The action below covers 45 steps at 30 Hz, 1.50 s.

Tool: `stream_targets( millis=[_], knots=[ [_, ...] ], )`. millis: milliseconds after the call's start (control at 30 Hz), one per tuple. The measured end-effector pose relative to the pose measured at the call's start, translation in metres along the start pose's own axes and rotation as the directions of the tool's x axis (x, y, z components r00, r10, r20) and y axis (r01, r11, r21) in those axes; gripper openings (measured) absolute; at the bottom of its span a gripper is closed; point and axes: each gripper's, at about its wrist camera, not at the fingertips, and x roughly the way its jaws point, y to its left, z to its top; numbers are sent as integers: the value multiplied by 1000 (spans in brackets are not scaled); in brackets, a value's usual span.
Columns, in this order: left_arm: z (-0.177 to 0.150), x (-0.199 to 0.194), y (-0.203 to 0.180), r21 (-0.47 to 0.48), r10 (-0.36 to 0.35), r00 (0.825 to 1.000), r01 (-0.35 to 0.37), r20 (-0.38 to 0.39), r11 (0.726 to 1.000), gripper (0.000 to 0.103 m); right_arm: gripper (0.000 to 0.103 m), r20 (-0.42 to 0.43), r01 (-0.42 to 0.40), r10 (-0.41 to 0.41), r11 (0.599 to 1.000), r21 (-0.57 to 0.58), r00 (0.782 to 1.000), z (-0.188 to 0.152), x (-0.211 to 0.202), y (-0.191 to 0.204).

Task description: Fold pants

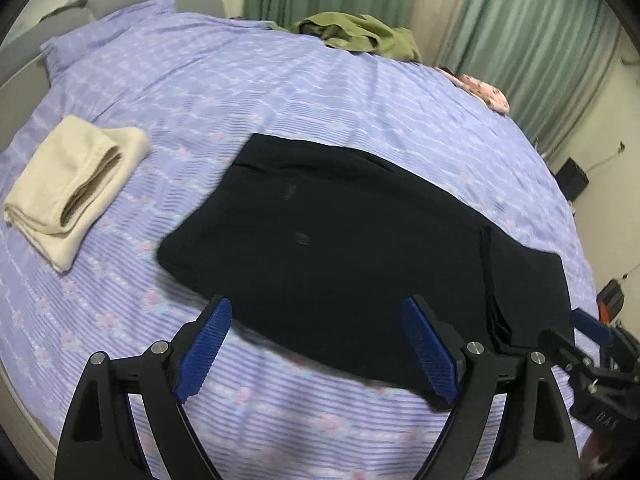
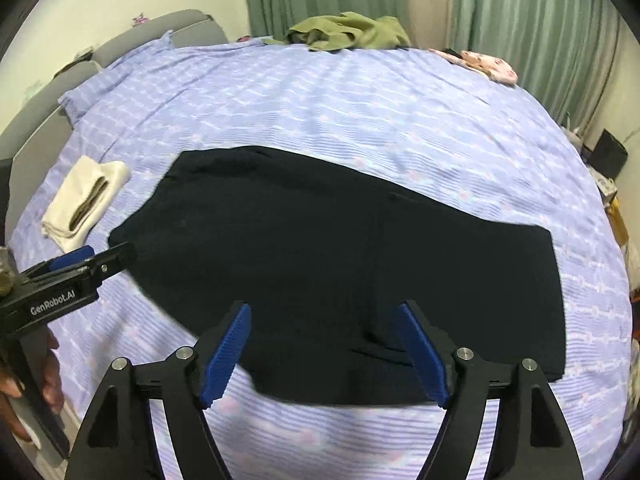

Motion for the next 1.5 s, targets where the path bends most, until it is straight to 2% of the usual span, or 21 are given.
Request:
stream_targets(
  millis=[267,367,467,700,833,933,967,1033,1133,1200,1233,1300,1333,1367,1433,1467,1500],
  knots=[
    [12,24,92,-134,-82,996,78,-26,988,88,77,-47,-15,15,1000,-13,999,16,31,80],
    [12,46,123,-213,-118,992,107,-44,971,88,77,-80,-8,9,1000,8,997,18,51,98],
    [11,70,145,-300,-168,984,141,-64,943,87,77,-116,9,-5,1000,30,993,20,73,109],
    [16,115,158,-364,-262,960,211,-97,907,87,77,-186,43,-25,995,93,982,23,112,117],
    [14,140,162,-432,-318,944,254,-83,866,86,77,-203,43,-14,990,137,979,25,120,114],
    [16,148,164,-473,-350,936,297,-26,830,84,77,-203,53,-20,986,156,979,27,124,113],
    [20,150,163,-490,-392,920,341,-1,802,69,77,-205,55,-21,985,161,979,28,125,113],
    [27,152,159,-517,-444,896,384,7,766,59,77,-207,47,-12,985,168,978,29,126,113],
    [39,128,148,-443,-496,864,481,89,757,55,77,-193,34,0,984,172,981,32,122,112],
    [41,120,144,-403,-537,830,547,150,734,55,77,-178,26,6,984,177,984,33,118,111],
    [42,125,143,-401,-534,832,544,148,737,55,77,-172,23,9,983,181,985,34,117,110],
    [40,149,147,-460,-487,871,461,69,759,55,77,-168,23,9,982,187,986,35,116,108],
    [38,163,149,-496,-482,875,436,38,751,52,77,-168,27,5,982,186,986,35,116,108],
    [33,177,153,-537,-484,875,413,10,736,43,77,-169,34,-2,982,186,986,35,115,106],
    [32,181,156,-571,-472,882,393,11,721,37,77,-166,44,-13,982,185,986,35,113,106],
    [32,178,155,-576,-466,885,388,15,719,32,77,-165,46,-16,982,182,986,35,112,104],
    [35,171,152,-570,-452,892,380,17,728,28,77,-162,49,-19,982,181,987,34,109,102]
  ],
)
